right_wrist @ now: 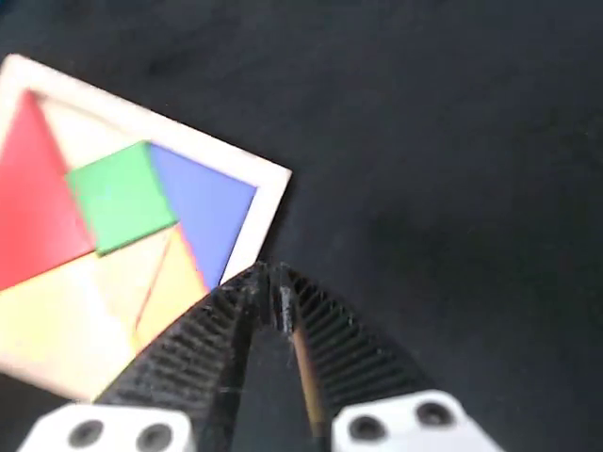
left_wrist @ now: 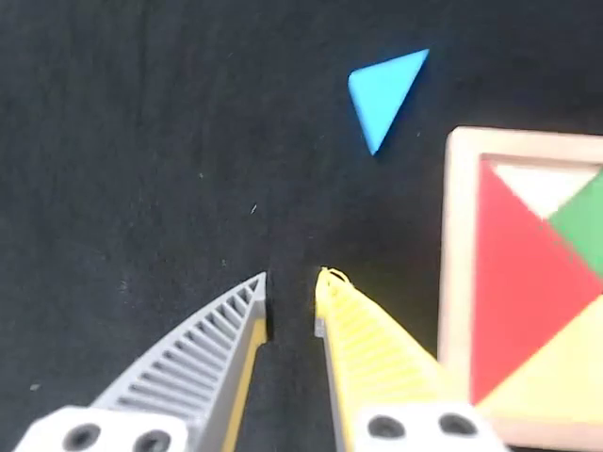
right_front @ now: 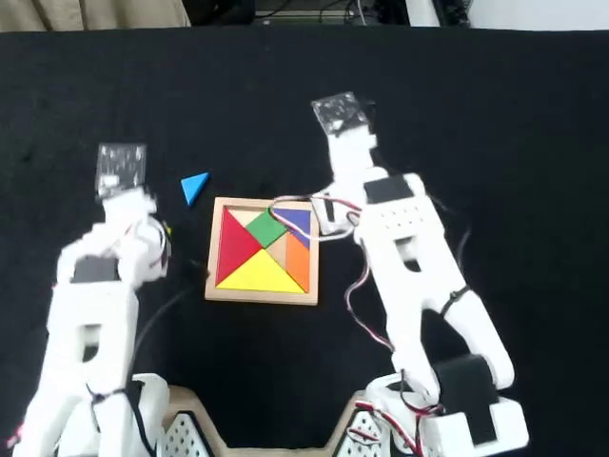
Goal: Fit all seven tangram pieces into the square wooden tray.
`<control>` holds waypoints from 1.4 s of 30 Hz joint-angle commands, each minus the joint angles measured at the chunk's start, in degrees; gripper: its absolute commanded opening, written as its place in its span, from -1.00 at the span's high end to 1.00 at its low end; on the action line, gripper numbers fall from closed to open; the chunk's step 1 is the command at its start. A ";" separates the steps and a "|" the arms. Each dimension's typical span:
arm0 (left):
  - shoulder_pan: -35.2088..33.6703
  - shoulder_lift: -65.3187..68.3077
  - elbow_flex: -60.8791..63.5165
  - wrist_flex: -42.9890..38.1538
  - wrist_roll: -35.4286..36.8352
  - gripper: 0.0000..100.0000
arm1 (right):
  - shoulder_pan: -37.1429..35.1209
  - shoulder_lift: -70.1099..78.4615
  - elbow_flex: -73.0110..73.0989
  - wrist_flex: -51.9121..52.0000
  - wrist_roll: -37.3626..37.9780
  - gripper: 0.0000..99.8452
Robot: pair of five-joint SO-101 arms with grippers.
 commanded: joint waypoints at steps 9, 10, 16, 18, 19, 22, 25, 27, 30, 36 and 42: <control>2.95 26.81 -32.75 7.21 -4.66 0.81 | 2.64 6.46 3.30 -15.56 -0.44 0.98; 3.03 29.54 -34.07 5.45 -4.66 0.81 | 3.34 7.16 3.30 -16.26 -0.44 0.98; 3.21 46.07 -39.52 -8.79 -5.10 0.81 | 6.07 8.92 3.30 -18.64 -0.44 0.98; 2.95 50.81 -41.71 -13.19 -5.19 0.81 | 6.15 8.92 3.30 -18.73 -0.44 0.98; 3.12 53.01 -42.95 -15.03 -5.10 0.81 | 6.07 8.92 3.47 -19.25 -0.44 0.98; 4.70 57.93 -47.08 -17.67 -5.01 0.81 | 6.07 8.92 3.65 -20.13 -0.18 0.98; 6.29 61.36 -49.89 -16.88 -5.19 0.81 | 6.07 8.92 3.65 -20.13 -0.09 0.98; 6.29 62.77 -51.21 -15.56 -7.12 0.81 | 6.07 8.92 3.65 -20.13 0.00 0.98; 5.93 63.91 -51.74 -13.71 -11.60 0.81 | 5.98 8.92 3.56 -20.13 0.00 0.98; 4.44 64.53 -51.30 -12.40 -13.54 0.81 | 5.80 9.01 3.65 -20.22 0.00 0.98; 1.89 64.26 -52.18 -0.26 -20.22 0.81 | 5.80 9.01 3.65 -20.13 0.00 0.98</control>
